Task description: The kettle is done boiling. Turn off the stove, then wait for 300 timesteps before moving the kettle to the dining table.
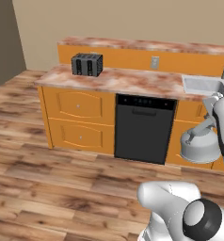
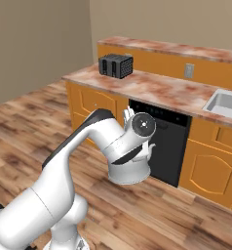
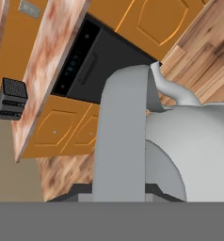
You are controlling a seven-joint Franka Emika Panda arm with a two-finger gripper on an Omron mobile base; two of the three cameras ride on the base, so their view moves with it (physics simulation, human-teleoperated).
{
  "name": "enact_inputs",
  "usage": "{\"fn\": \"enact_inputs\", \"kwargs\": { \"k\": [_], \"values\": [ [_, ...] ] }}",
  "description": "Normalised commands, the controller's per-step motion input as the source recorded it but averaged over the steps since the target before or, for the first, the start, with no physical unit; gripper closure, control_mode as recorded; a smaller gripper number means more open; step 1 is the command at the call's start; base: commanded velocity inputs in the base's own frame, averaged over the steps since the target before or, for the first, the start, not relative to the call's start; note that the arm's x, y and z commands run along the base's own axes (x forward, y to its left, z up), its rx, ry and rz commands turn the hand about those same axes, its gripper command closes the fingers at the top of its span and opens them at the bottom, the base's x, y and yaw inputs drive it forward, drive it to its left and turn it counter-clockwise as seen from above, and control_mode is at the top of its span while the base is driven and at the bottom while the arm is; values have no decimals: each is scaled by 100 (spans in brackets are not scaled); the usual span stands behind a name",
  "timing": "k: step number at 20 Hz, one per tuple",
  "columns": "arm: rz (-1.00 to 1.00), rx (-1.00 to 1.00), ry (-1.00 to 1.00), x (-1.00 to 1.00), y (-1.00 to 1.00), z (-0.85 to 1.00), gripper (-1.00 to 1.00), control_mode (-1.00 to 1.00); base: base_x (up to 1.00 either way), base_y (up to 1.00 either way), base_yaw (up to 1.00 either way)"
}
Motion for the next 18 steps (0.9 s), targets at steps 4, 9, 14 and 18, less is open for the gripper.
{"fn": "enact_inputs", "kwargs": {
  "k": [4, 9, 14, 18],
  "values": [
    [0, 0, 0, 0, 0, 0, 100, 100, 0, 76, -21],
    [0, 0, 0, 0, 0, 0, 100, 100, 1, 77, -20],
    [0, 0, 0, 0, 0, 0, 100, 100, 1, 85, -21],
    [0, 0, 0, 0, 0, 0, 100, 100, 0, 86, -21]
  ]
}}
